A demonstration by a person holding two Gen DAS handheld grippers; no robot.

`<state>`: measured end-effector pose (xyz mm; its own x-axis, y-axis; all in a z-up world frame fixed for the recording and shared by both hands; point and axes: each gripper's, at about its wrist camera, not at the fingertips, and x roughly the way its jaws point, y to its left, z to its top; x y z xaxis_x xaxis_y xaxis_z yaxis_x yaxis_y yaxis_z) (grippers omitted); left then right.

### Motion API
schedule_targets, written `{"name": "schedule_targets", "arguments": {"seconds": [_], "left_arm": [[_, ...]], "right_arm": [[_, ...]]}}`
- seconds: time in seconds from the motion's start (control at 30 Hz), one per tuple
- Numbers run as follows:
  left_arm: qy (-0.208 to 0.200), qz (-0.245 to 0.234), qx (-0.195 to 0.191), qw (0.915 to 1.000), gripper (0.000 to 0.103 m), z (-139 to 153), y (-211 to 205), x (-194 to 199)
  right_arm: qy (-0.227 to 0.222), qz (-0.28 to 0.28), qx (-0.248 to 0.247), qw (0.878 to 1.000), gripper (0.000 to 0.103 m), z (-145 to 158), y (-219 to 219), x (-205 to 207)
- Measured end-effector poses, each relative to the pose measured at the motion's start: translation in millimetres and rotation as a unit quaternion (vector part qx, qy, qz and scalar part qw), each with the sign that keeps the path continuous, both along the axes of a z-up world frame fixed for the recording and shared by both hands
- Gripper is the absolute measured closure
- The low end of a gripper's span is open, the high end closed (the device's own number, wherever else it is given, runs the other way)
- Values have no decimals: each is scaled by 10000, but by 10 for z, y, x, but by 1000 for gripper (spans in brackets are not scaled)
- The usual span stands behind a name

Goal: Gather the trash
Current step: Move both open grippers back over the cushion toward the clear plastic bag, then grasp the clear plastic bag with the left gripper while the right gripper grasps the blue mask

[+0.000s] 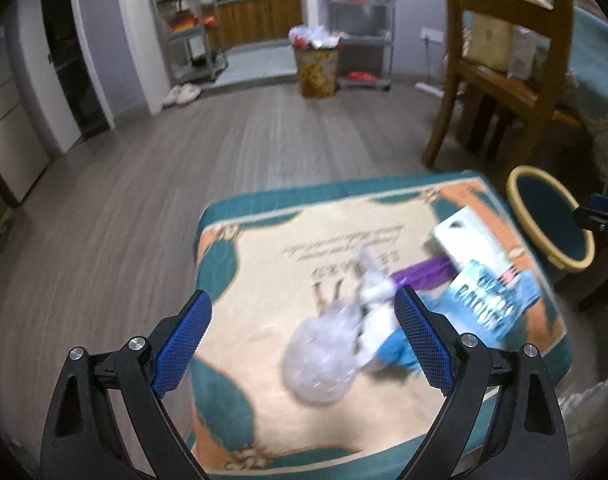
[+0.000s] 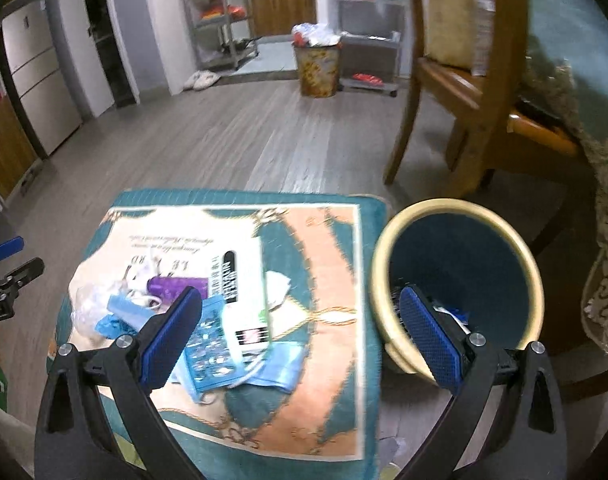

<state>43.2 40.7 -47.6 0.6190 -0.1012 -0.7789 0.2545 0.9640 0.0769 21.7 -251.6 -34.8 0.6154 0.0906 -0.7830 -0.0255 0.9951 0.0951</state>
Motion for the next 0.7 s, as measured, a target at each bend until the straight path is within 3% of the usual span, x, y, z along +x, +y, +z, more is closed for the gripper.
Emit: {"name": "schedule_targets", "arguments": {"seconds": [0.23, 0.5, 0.6, 0.67, 0.7], "left_arm": [[571, 169, -242, 9979, 11, -328, 279, 66], [759, 182, -270, 9966, 11, -469, 377, 116], [805, 263, -281, 9960, 11, -498, 462, 142], [849, 317, -314, 9954, 11, -519, 509, 163], [871, 332, -322, 9951, 11, -531, 513, 176]], "right_arm": [[120, 688, -94, 9975, 6, -249, 610, 45], [227, 1778, -442, 9828, 8, -557, 1312, 90], [380, 2232, -577, 9723, 16, -732, 1550, 105], [448, 2378, -629, 9682, 26, -814, 1633, 107], [487, 2427, -627, 9669, 36, -849, 1665, 125]]}}
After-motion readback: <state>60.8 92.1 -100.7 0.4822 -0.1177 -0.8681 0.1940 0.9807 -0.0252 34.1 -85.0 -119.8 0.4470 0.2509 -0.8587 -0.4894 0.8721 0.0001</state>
